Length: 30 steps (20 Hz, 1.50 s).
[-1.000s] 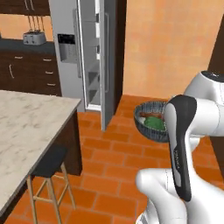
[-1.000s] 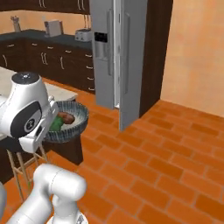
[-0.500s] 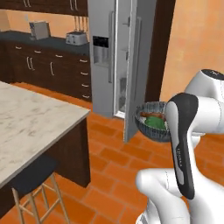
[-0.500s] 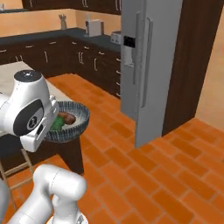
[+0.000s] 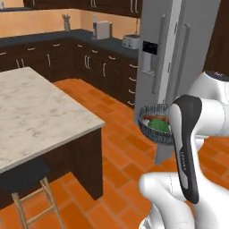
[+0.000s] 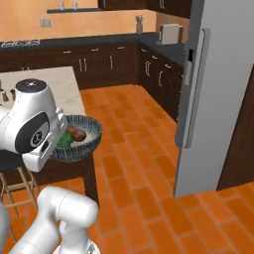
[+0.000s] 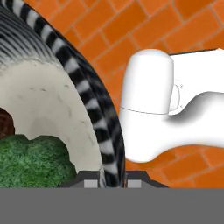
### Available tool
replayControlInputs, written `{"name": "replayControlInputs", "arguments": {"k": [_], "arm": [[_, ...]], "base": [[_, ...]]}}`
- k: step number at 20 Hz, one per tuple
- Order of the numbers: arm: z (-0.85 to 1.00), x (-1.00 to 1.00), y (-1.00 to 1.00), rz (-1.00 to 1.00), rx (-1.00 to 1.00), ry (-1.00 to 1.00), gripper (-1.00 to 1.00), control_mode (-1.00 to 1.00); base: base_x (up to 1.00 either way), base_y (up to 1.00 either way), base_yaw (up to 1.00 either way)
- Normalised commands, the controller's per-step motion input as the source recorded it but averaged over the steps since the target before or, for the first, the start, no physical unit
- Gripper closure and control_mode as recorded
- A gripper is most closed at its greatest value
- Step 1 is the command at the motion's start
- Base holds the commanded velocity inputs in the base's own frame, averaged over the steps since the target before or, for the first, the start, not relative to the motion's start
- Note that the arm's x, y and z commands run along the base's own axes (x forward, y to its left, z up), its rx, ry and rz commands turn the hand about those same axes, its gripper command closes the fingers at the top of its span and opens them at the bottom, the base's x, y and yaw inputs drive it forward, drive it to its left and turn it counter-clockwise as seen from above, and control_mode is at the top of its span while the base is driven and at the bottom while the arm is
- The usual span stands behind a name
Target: Pick the chicken drumstick and broccoli from their plates and place them in the bowl. Then put the bowl in the fridge.
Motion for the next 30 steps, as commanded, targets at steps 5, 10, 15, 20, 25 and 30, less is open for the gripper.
{"name": "replayControlInputs", "arguments": {"k": [5,10,15,20,25,30], "arm": [[0.00,0.00,0.00,0.00,0.00,0.00,1.00,1.00],[0.00,0.00,0.00,0.00,0.00,0.00,1.00,1.00],[0.00,0.00,0.00,0.00,0.00,0.00,1.00,1.00],[0.00,0.00,0.00,0.00,0.00,0.00,1.00,1.00],[0.00,0.00,0.00,0.00,0.00,0.00,1.00,1.00],[0.00,0.00,0.00,0.00,0.00,0.00,1.00,1.00]], "base": [[0.18,-1.00,0.45],[0.66,-1.00,0.44],[0.81,-0.48,0.20],[0.89,0.00,0.03],[0.80,0.00,0.02],[0.81,-0.10,0.04]]}}
